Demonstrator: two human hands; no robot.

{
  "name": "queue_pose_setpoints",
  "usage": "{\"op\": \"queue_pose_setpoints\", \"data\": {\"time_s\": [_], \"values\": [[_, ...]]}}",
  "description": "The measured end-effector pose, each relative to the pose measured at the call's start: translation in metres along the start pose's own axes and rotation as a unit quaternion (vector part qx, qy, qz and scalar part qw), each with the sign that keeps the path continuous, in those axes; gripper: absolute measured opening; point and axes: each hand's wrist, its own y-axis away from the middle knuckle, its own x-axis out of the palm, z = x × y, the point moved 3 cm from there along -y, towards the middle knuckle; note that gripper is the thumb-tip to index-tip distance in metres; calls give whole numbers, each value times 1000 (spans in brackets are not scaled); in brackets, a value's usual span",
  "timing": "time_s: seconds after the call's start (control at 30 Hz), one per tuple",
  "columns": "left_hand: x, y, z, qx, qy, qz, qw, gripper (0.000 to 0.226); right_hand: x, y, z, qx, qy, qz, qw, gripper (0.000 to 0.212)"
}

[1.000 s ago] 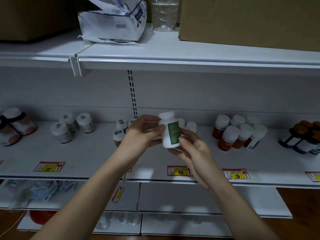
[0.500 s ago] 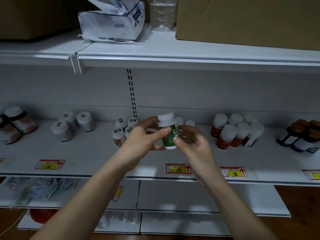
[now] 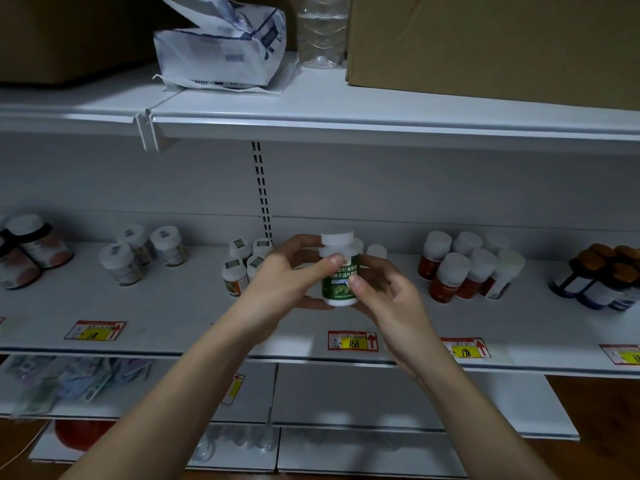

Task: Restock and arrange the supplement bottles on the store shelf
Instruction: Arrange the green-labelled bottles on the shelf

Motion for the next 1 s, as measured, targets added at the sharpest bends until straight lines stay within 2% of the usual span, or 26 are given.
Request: {"op": "queue_pose_setpoints", "data": {"time_s": [0.17, 0.37, 0.6, 0.83, 1.0], "values": [[-4, 1, -5, 27, -24, 31, 999, 38, -2, 1, 7, -23, 51, 36, 998, 44], [-6, 3, -21, 125, -103, 78, 984, 50, -5, -1, 25, -98, 60, 57, 992, 53], [-5, 10, -40, 189, -96, 105, 972, 54, -2, 1, 49, -170, 56, 99, 979, 53], [-4, 8, -44, 190, -68, 104, 974, 54, 0, 0, 57, -176, 60, 94, 978, 53], [-5, 6, -43, 158, -82, 109, 978, 57, -3, -2, 58, -134, 93, 76, 984, 56]]}}
